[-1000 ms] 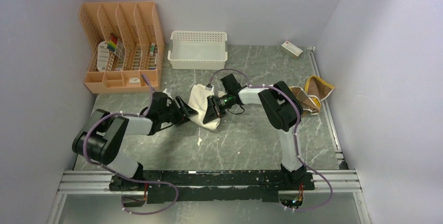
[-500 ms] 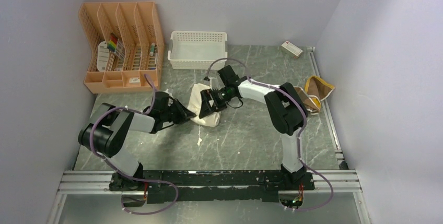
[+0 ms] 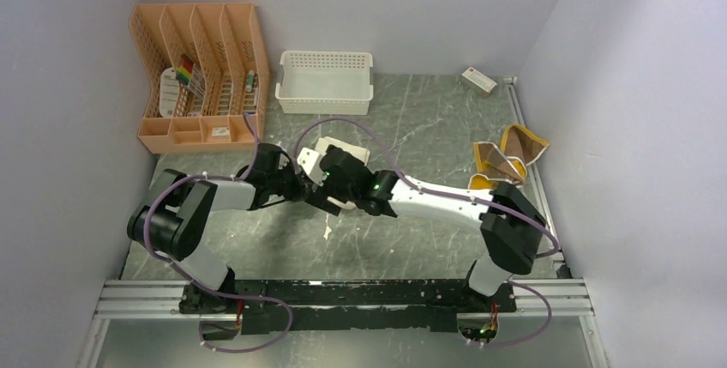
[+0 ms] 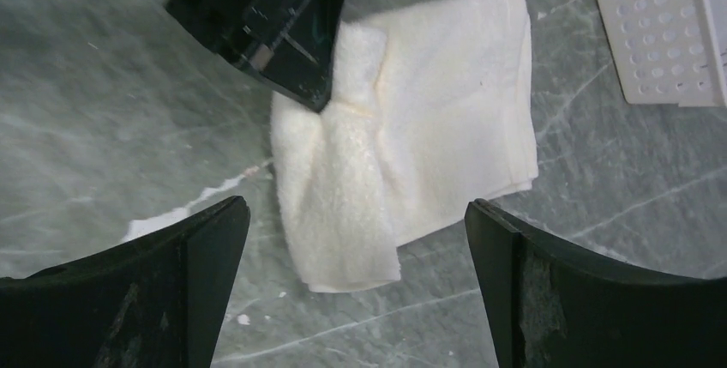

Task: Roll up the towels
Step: Roll the towel at the center of the board.

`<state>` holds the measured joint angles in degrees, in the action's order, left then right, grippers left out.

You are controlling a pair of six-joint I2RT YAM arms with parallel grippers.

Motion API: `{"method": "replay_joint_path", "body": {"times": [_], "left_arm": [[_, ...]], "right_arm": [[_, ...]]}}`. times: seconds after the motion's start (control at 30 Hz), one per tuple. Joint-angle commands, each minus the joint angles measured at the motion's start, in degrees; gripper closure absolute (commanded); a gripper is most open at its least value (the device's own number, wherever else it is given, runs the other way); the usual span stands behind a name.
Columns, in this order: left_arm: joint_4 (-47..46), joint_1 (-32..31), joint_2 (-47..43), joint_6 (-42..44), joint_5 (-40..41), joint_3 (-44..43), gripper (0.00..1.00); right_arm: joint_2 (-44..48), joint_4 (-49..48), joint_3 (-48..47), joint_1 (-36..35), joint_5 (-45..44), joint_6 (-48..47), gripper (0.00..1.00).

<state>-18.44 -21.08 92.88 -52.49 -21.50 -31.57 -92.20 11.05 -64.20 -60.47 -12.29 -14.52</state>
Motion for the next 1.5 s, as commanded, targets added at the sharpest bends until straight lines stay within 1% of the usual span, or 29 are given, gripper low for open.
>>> {"method": "replay_joint_path", "body": {"times": [0.0, 0.13, 0.27, 0.53, 0.7, 0.8, 1.03, 1.17, 1.3, 1.4, 1.47], "left_arm": [[5.31, -0.19, 0.94, 3.34, 1.21, -0.92, 0.87], [4.85, -0.19, 1.77, 3.45, -0.07, -1.12, 0.87], [4.49, -0.19, 2.31, 3.49, -1.28, -1.3, 0.87], [4.46, -0.1, 2.77, 4.03, -3.03, -1.8, 0.87], [4.41, 0.21, 3.16, 4.73, -4.45, -2.29, 0.87], [4.7, 0.39, 3.41, 5.23, -4.92, -2.65, 0.87], [3.87, 2.61, 4.42, 5.6, -8.49, -2.73, 0.86], [3.5, 4.95, 4.84, 6.15, -10.98, -2.49, 0.86], [5.11, 6.27, 4.51, 7.29, -11.53, -3.24, 0.86], [5.41, 6.47, 4.19, 7.19, -11.83, -3.71, 0.85], [5.75, 6.61, 3.62, 7.06, -11.82, -3.89, 0.84]], "right_arm": [[-4.57, 2.43, 0.24, -2.09, -3.2, -5.6, 0.0], [-8.76, 3.4, -0.64, -5.15, -6.03, -8.25, 0.0], [-11.26, 2.84, -0.74, -6.52, -7.08, -9.55, 0.01], [-17.04, 3.28, -0.63, -6.51, -14.03, -9.82, 0.04], [-19.02, 3.0, 0.08, -6.08, -18.33, -8.8, 0.06], [-19.65, 2.97, 0.41, -5.56, -19.42, -8.31, 0.09], [-19.9, 3.98, 1.37, -4.53, -16.89, -6.62, 0.22], [-18.9, 3.18, 3.01, -3.58, -12.99, -4.5, 0.33], [-17.26, 2.4, 4.08, -2.98, -7.37, -2.91, 0.5], [-17.22, 2.59, 3.65, -2.04, -1.93, -1.02, 0.59], [-16.68, 2.35, 3.38, -0.84, 4.54, 0.77, 0.64]]}}
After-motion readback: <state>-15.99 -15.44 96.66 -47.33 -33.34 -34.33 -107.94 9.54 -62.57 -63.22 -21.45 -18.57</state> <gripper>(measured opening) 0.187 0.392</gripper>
